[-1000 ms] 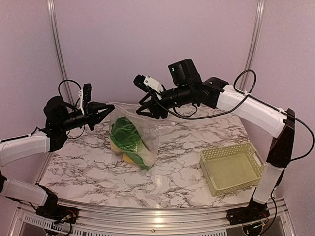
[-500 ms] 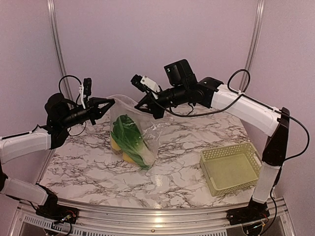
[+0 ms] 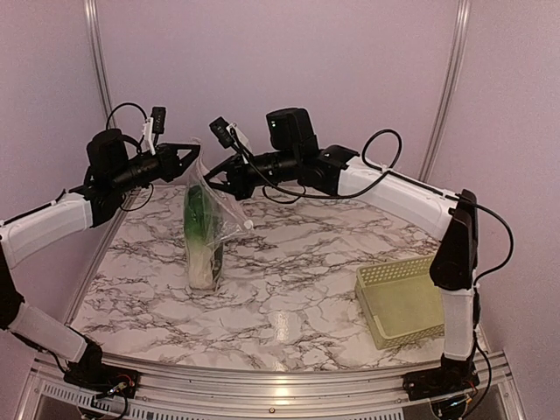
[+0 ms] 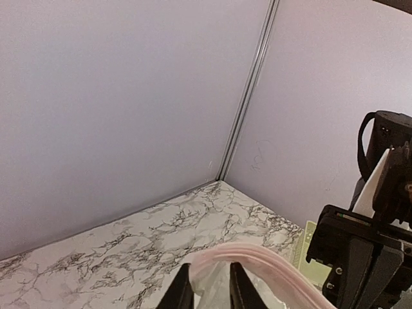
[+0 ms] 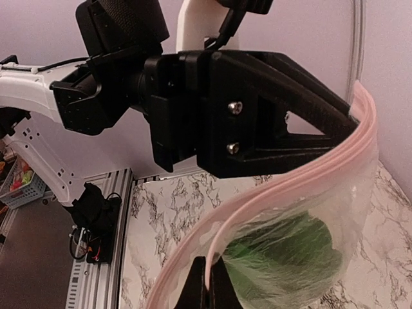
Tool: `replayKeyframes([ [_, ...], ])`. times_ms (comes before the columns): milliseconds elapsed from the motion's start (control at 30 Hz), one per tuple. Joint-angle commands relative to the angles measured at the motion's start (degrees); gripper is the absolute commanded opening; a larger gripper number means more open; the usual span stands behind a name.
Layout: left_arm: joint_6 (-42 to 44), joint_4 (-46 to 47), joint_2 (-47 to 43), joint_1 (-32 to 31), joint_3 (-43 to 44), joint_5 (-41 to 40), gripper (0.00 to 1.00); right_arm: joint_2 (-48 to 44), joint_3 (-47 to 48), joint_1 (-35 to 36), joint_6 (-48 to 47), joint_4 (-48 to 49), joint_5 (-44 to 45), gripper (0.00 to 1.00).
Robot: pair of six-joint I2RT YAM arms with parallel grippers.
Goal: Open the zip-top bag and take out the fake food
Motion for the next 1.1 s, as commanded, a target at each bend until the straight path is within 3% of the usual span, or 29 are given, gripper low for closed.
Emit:
replayKeyframes([
  [0, -2.9, -10.8, 2.2, 1.7, 1.9, -4.9, 0.30, -1.0, -5.8, -2.1, 11.7, 9.4, 6.5, 0.00],
  [67, -3.9, -12.4, 1.3, 2.2, 1.2, -8.3, 0.40, -2.8, -12.1, -3.9, 16.2, 13.2, 7.9, 0.00],
  [233, -7.2, -15.3, -3.3, 1.8, -0.7, -15.1, 0.49, -7.9, -21.8, -5.2, 19.1, 15.9, 14.4, 0.00],
  [367, -9.5, -19.3, -5.2, -3.3, 0.0, -21.1, 0.57, -11.5, -26.7, -6.2, 19.9, 16.7, 17.9, 0.00],
  [567, -12.2, -24.5, -2.4, -11.5, 4.6, -23.6, 0.64, -14.0, -31.6, -6.9, 23.0, 22.5, 14.3, 0.00],
  [867, -13.0, -29.2, 4.2, -20.0, 11.7, -27.7, 0.67, -15.1, -31.9, -6.7, 25.2, 24.3, 11.5, 0.00],
  [1067, -15.9, -36.9, 8.2, -21.7, 17.0, -35.4, 0.59, -14.1, -30.3, -5.3, 24.6, 23.7, 11.9, 0.00],
])
